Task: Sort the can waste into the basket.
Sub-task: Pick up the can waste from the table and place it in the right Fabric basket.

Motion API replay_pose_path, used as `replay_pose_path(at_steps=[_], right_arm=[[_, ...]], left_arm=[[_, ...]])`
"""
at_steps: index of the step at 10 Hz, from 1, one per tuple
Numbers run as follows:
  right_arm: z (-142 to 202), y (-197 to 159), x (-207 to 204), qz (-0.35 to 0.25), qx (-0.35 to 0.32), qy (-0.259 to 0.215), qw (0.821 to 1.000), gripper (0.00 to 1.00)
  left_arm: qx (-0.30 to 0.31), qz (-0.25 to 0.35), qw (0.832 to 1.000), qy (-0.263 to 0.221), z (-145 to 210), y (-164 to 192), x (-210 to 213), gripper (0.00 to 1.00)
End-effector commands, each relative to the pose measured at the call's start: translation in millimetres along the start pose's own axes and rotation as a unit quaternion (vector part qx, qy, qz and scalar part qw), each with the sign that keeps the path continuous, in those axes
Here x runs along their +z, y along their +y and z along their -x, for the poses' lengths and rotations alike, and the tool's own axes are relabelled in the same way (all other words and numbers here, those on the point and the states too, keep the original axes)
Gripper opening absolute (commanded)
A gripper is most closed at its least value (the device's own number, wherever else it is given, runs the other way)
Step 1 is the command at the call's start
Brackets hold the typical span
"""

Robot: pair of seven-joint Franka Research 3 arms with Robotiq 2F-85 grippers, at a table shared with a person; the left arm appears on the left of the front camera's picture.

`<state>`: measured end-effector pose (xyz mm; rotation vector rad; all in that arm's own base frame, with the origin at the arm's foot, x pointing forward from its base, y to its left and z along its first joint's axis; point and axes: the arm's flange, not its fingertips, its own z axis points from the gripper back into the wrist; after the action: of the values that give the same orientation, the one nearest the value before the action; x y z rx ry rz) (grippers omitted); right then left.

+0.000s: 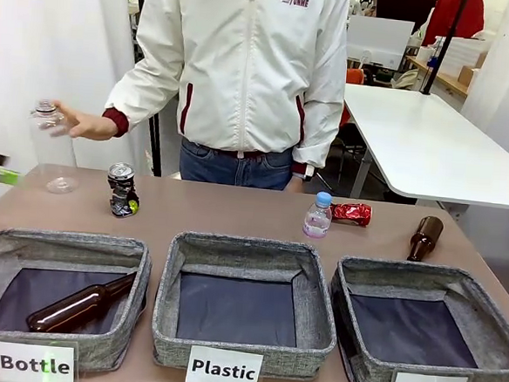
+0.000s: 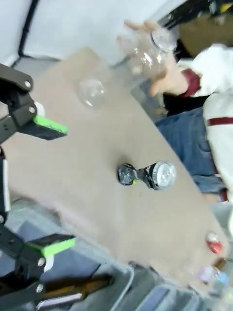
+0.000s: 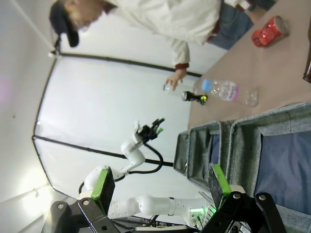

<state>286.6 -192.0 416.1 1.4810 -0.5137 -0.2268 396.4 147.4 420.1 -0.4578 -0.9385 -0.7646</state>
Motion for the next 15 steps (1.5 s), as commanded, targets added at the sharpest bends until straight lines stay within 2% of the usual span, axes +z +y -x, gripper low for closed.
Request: replay_pose_path(at_steps=[1,3,6,12,15], right_arm=[[-2.2,1.1,1.1,-0.006,0.012,-0.001,1.000,1.00],[-2.2,1.1,1.1,-0.006,0.012,-0.001,1.000,1.00],[-2.2,1.1,1.1,-0.006,0.012,-0.001,1.000,1.00],[-2.2,1.1,1.1,-0.006,0.012,-0.001,1.000,1.00],[-2.2,1.1,1.1,-0.006,0.012,-0.001,1.000,1.00]], left_arm=[[-0.004,0.023,0.999,-0.033,13.9,12.5,61.2,1.00],[0.018,0.010,0.996,-0.089,41.8,29.4,125.7,1.00],[0.055,0.019,0.988,-0.144,79.7,40.2,155.6,1.00],[0.072,0.009,0.987,-0.145,72.3,43.6,144.8,1.00],[0.033,-0.013,0.995,-0.097,47.0,21.9,113.6,1.00]])
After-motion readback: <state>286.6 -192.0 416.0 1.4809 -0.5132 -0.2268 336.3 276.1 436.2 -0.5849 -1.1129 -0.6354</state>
